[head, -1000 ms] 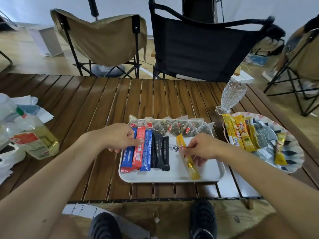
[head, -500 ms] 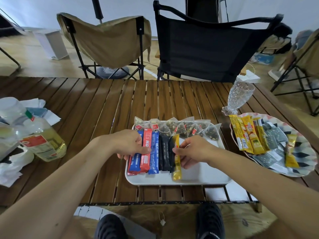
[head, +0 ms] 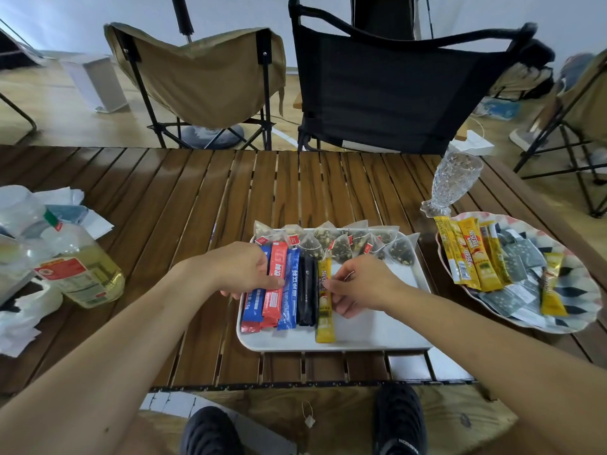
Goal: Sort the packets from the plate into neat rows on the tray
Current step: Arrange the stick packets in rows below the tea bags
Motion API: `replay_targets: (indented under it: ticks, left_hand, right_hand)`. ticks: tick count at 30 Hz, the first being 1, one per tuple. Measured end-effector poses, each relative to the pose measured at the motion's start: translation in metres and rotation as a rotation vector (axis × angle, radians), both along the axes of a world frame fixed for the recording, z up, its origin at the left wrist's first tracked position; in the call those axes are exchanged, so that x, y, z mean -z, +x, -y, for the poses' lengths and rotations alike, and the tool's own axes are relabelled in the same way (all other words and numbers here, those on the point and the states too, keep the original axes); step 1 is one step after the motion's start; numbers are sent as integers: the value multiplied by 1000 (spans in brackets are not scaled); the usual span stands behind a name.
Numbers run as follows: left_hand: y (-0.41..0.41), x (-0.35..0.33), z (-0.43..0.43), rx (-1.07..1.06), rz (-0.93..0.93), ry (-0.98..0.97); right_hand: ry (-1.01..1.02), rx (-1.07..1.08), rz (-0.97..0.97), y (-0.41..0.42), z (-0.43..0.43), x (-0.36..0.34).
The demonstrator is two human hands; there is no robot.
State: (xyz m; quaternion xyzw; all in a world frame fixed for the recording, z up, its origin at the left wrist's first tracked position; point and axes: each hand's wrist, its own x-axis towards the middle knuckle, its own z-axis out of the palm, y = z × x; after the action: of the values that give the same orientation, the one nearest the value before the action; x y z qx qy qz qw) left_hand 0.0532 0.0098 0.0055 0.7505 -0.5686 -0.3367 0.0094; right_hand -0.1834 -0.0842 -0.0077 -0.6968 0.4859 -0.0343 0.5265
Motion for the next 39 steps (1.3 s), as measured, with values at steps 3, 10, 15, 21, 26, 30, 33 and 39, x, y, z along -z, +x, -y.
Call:
replay_targets:
  ticks: [3, 10, 15, 21, 26, 30, 33, 39]
  left_hand:
    - [1, -1, 0, 11, 14, 0]
    - [2, 0, 1, 16, 42, 14]
    - [4, -1, 1, 17, 46, 14]
    - [5, 1, 2, 25, 52, -12]
    - [-1, -3, 6, -5, 34, -127]
    - [-21, -11, 18, 14, 110, -209]
    - [-42, -18, 29, 29, 156, -303]
    - [-79, -17, 55, 91, 161, -355]
  right_hand:
    - [-32, 10, 16, 2, -1, 3]
    - [-54, -23, -20, 7, -5, -2]
    - [-82, -56, -35, 6, -4, -7]
    - [-113, -134, -80, 5, -5, -7]
    - [-223, -156, -99, -4, 6, -17]
    - [-363, -152, -161, -28, 24, -24]
    - [-517, -123, -218, -56, 40, -36]
    - [-826, 144, -428, -118, 81, -44]
